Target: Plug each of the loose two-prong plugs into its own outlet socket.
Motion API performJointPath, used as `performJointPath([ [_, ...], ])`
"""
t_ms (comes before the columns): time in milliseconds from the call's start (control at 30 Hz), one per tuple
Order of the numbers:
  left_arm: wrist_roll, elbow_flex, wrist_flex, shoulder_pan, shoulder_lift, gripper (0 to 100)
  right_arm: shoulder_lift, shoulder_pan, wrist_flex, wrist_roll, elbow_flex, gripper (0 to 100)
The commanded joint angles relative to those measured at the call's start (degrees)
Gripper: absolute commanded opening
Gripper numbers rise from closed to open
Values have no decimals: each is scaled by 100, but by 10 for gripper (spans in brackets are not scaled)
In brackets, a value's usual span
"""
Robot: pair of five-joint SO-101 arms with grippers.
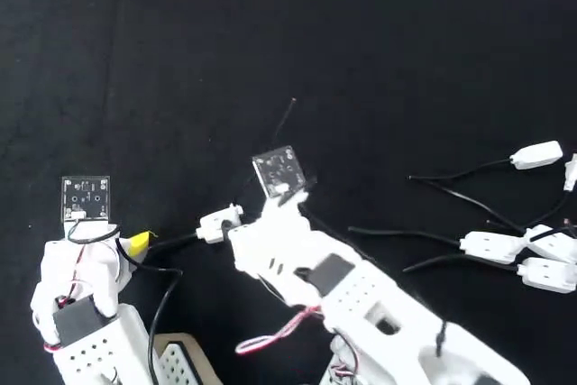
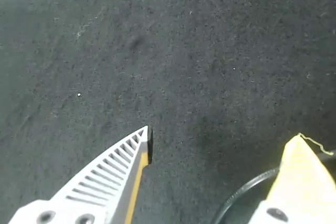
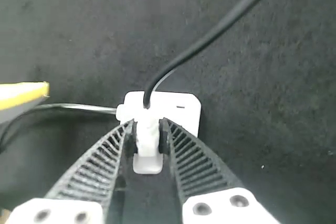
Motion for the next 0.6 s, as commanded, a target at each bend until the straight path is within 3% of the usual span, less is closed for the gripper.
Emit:
performJointPath([
  [0, -44, -31, 70, -31, -44, 385, 611, -62, -132, -79, -567, 12],
  [367, -237, -22, 97, 31, -44, 385, -224, 229, -492, -53, -101, 12],
  [567, -387, -92, 404, 1578, -62, 385, -1253, 211, -1002, 0, 295, 12],
])
